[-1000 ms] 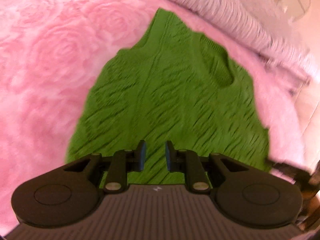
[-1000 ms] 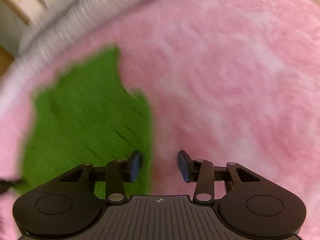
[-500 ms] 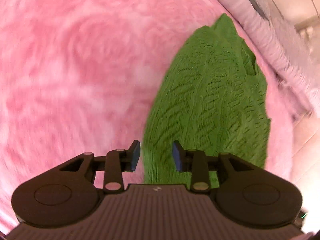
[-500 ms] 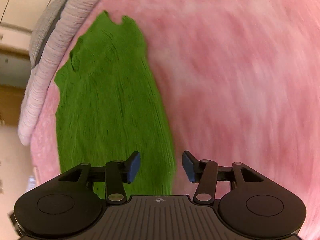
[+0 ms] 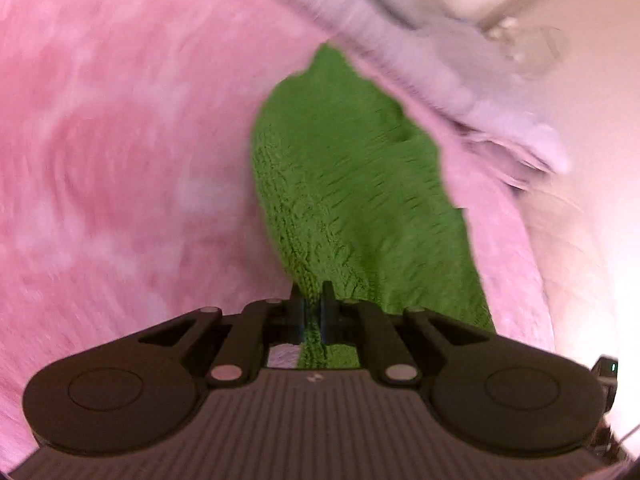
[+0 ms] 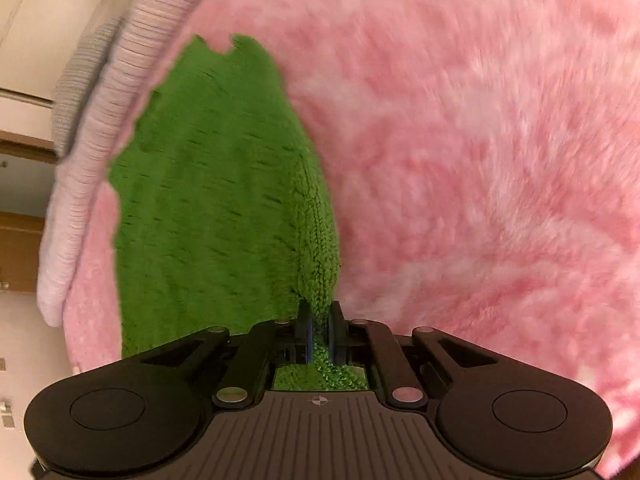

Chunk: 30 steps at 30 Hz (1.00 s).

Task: Fold clothes

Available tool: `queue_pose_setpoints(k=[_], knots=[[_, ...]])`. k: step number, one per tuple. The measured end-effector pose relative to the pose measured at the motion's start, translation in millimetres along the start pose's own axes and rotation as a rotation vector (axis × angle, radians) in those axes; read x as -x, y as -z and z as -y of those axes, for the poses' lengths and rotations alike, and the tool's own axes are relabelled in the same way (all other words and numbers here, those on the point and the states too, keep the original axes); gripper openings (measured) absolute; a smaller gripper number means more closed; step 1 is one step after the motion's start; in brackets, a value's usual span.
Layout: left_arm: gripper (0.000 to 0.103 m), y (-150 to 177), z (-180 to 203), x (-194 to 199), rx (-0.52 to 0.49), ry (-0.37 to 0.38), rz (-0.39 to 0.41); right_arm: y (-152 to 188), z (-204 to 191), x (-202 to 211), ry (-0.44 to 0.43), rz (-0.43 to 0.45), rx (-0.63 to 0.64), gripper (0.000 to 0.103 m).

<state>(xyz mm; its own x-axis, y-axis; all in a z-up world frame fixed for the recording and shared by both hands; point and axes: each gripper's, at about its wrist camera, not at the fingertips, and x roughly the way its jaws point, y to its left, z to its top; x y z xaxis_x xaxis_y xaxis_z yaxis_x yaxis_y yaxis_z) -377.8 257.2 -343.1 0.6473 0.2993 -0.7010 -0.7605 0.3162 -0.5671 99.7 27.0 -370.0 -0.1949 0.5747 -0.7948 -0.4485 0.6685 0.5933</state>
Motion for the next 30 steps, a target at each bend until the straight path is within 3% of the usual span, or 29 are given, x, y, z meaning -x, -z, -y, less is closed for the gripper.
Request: queue_pose_setpoints(k=[4, 7, 10, 13, 16, 18, 20, 21, 24, 27, 30], knots=[[0.004, 11.7, -2.2, 37.9, -0.056, 0.002, -0.041, 31.3, 8.2, 34.2, 0.045, 0.021, 0.001, 0.004], [0.004, 42.8, -17.0, 44.9, -0.069, -0.059, -0.143, 62.4, 11.9, 31.6, 0.117, -0.004, -0.007, 0.004], [0.005, 74.9, -37.7, 40.2, -0.019, -0.119, -0.251, 95.7, 27.0, 28.1, 0.195, -0.042, -0.042, 0.005], [0.008, 77.1, -45.0, 37.6, -0.016, -0.201, -0.313, 109.8, 30.2, 25.2, 0.247, -0.065, -0.046, 0.009], [0.010, 57.2, -45.6, 50.8, -0.021, -0.300, -0.279, 98.0, 9.0, 28.4, 0.324, -0.109, 0.024, 0.020], [0.010, 42.0, -39.8, 57.6, -0.064, -0.391, -0.227, 86.3, -17.5, 35.2, 0.409, -0.059, 0.151, 0.021], [0.010, 27.7, -31.2, 57.5, -0.106, -0.378, -0.180, 76.7, -42.9, 40.1, 0.458, 0.020, 0.292, 0.022], [0.010, 20.7, -25.8, 51.8, -0.122, -0.336, -0.175, 74.0, -54.2, 38.3, 0.458, 0.050, 0.351, 0.022], [0.010, 6.0, 2.5, 15.1, -0.182, -0.207, -0.185, 61.0, -84.9, 14.9, 0.384, 0.078, 0.487, 0.022], [0.010, 6.5, 26.3, -28.1, -0.239, -0.140, -0.215, 47.9, -106.0, -20.9, 0.325, 0.083, 0.575, 0.022], [0.010, 8.8, 31.6, -71.0, -0.235, -0.160, -0.243, 37.5, -111.2, -54.5, 0.298, 0.079, 0.604, 0.022]])
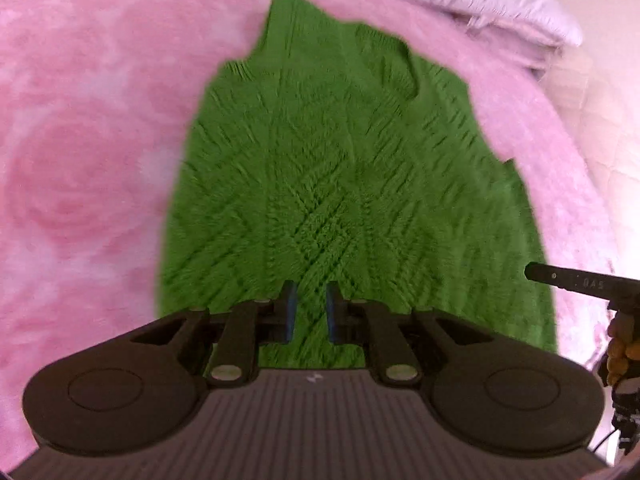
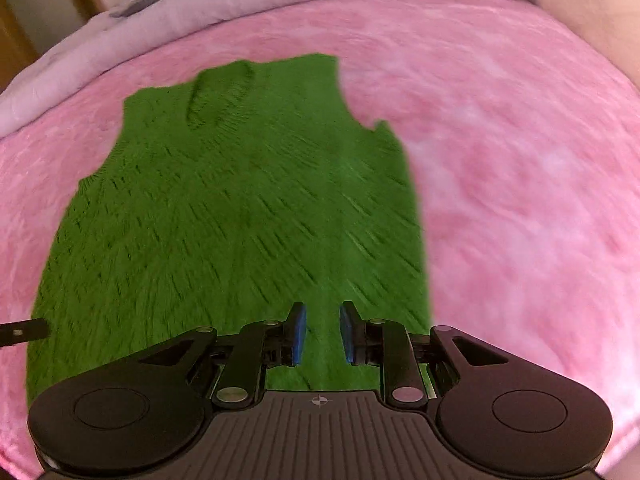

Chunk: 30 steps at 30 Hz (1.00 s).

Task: Fold clothes

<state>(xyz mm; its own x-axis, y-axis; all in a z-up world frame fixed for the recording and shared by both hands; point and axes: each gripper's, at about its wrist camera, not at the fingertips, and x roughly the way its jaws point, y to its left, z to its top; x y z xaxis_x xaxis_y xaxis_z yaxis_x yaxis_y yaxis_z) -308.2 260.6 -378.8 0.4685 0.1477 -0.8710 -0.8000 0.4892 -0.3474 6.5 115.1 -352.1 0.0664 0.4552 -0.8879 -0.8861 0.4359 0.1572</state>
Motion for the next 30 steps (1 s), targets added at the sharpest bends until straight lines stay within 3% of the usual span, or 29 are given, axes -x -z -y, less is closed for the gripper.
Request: queue_pose_setpoints(k=[2, 5, 7, 10, 14, 24, 27, 30], knots=[[0.009, -9.8, 4.8, -16.6, 0.014, -0.014, 0.001, -2.4, 4.2, -20.1, -0.011, -0.036, -0.030, 0.022], [0.009, -34.1, 9.4, -12.6, 0.001, -0.015, 0.041, -14.8, 2.3, -28.8, -0.001, -0.023, -0.001, 0.022], [0.009, -53.7, 10.8, -6.9, -0.017, -0.003, 0.115, -30.8, 3.3, -17.0, 0.009, 0.046, 0.035, 0.022], [0.009, -84.8, 15.7, -25.8, -0.029, -0.014, 0.134, -54.1, 4.8, -15.6, -0.039, 0.102, 0.054, 0.022], [0.007, -111.0, 6.9, -67.7, -0.006, -0.061, 0.109, -77.7, 1.6, -62.3, -0.034, 0.036, 0.113, 0.022], [0.002, -221.3, 5.8, -122.1, -0.105, -0.068, 0.187, -160.7, -12.5, -133.9, -0.051, 0.169, 0.213, 0.022], [0.002, -252.2, 6.4, -132.6, -0.140, -0.105, 0.228, -189.9, -16.0, -153.7, -0.058, 0.195, 0.195, 0.022], [0.002, -273.4, -2.9, -148.0, -0.109, -0.083, 0.206, -214.6, -12.7, -166.7, -0.073, 0.193, 0.150, 0.022]])
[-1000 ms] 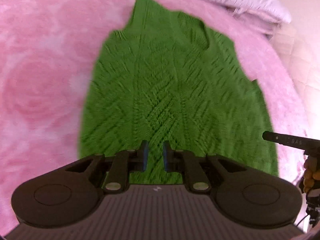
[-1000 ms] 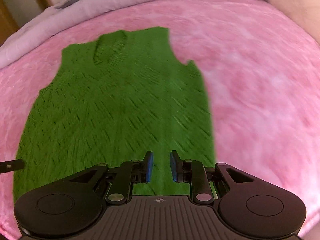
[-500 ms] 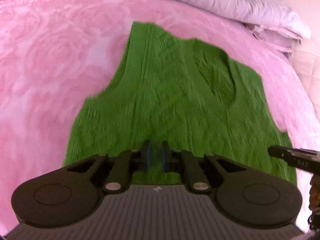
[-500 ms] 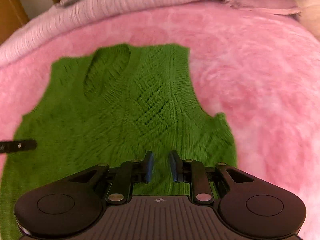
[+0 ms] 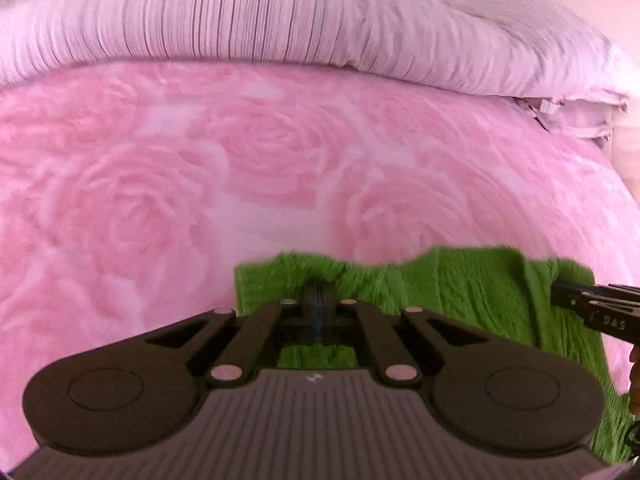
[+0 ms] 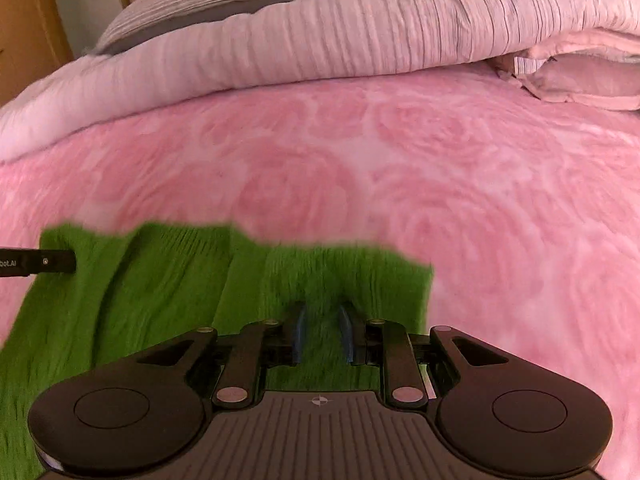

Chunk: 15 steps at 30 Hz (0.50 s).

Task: Fold clothes
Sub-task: 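Pull the hem with both grippers to straighten the vest, then release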

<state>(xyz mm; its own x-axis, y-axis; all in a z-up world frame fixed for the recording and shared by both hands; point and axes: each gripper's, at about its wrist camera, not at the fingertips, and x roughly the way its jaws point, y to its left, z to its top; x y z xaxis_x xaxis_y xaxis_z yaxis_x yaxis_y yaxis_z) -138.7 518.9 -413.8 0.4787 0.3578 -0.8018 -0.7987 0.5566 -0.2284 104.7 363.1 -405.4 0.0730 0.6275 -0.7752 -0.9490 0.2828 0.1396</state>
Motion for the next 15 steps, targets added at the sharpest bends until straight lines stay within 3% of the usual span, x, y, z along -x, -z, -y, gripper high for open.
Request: queue_pose_setpoints(k=[4, 8, 13, 15], knots=[[0.002, -4.9, -0.9, 8.6, 0.006, 0.001, 0.002, -13.5, 12.4, 3.0, -0.028, -0.020, -0.080, 0.022], [0.005, 15.2, 5.3, 42.5, 0.017, 0.027, -0.014, -0.9, 11.5, 39.4, -0.003, -0.013, -0.058, 0.022], [0.005, 89.9, 23.1, 98.7, -0.034, 0.040, -0.096, 60.4, -5.4, 94.4, 0.024, -0.086, -0.008, 0.022], [0.005, 130.2, 28.4, 126.1, -0.063, 0.011, -0.111, 94.4, -16.5, 118.9, 0.059, -0.103, 0.021, 0.022]])
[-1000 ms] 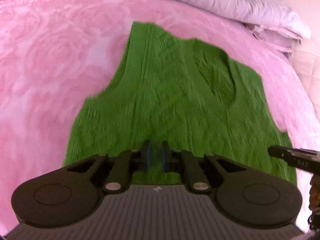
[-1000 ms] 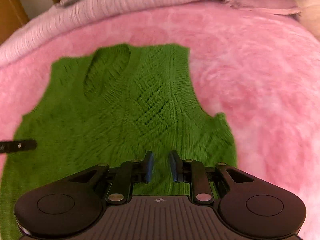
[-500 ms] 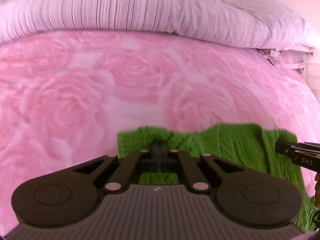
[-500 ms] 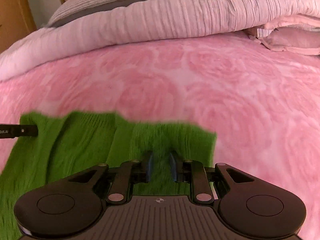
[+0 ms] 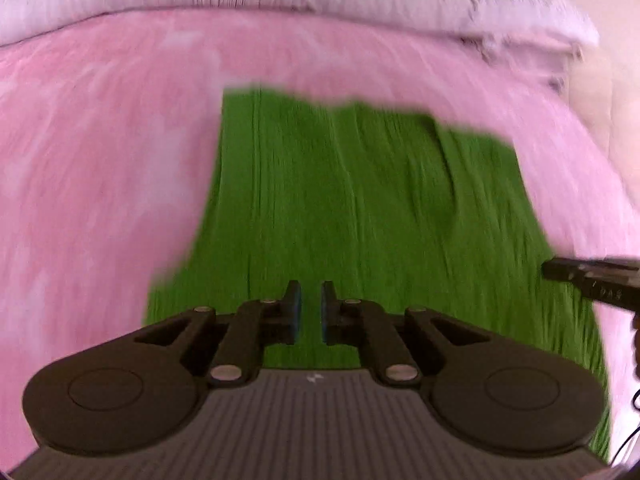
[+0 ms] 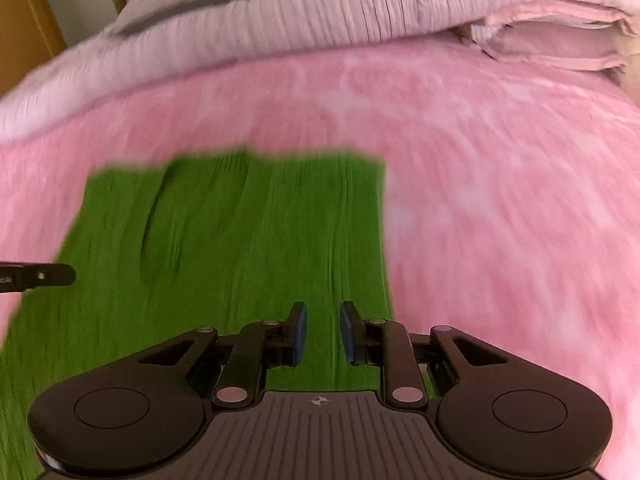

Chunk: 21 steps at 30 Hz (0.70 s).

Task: Fold clothes
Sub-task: 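Pull the hem with both grippers to straighten the vest, then release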

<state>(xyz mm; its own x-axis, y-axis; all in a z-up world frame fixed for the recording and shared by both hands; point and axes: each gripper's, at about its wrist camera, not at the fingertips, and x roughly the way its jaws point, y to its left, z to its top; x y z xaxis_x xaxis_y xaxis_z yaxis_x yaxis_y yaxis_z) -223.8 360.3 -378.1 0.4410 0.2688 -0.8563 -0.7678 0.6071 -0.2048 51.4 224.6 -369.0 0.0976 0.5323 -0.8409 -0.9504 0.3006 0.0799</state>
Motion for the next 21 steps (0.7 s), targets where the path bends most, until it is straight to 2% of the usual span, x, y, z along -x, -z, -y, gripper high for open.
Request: queue_pose_setpoints(k=[3, 5, 6, 9, 12, 15, 17, 19, 21], knots=[[0.008, 63.7, 9.6, 34.4, -0.057, -0.068, 0.022, 60.2, -10.1, 31.6, 0.071, -0.033, 0.013, 0.022], [0.009, 100.7, 9.8, 60.1, -0.088, -0.112, 0.046, 99.7, -10.6, 59.6, 0.095, -0.011, -0.011, 0.022], [0.010, 117.8, 7.3, 73.0, -0.091, -0.131, 0.051, 117.5, -9.6, 71.5, 0.117, -0.030, -0.032, 0.022], [0.009, 156.0, -10.9, 102.4, -0.021, -0.135, -0.008, 162.3, -2.2, 103.7, 0.153, -0.093, -0.108, 0.022], [0.008, 172.3, -20.3, 126.0, -0.008, -0.133, -0.059, 180.3, -3.5, 127.6, 0.189, -0.154, -0.132, 0.022], [0.008, 168.4, -23.1, 143.6, 0.036, -0.140, -0.077, 183.2, -8.2, 141.2, 0.237, -0.207, -0.207, 0.023], [0.012, 163.4, -22.5, 154.6, 0.080, -0.100, -0.036, 179.0, -19.9, 155.7, 0.243, -0.137, -0.241, 0.023], [0.017, 159.6, -15.1, 157.0, 0.069, -0.071, -0.020, 174.0, -35.0, 165.8, 0.228, -0.068, -0.256, 0.023], [0.020, 162.5, -4.0, 146.0, 0.045, -0.058, -0.061, 171.5, -52.3, 160.9, 0.187, -0.057, -0.245, 0.023]])
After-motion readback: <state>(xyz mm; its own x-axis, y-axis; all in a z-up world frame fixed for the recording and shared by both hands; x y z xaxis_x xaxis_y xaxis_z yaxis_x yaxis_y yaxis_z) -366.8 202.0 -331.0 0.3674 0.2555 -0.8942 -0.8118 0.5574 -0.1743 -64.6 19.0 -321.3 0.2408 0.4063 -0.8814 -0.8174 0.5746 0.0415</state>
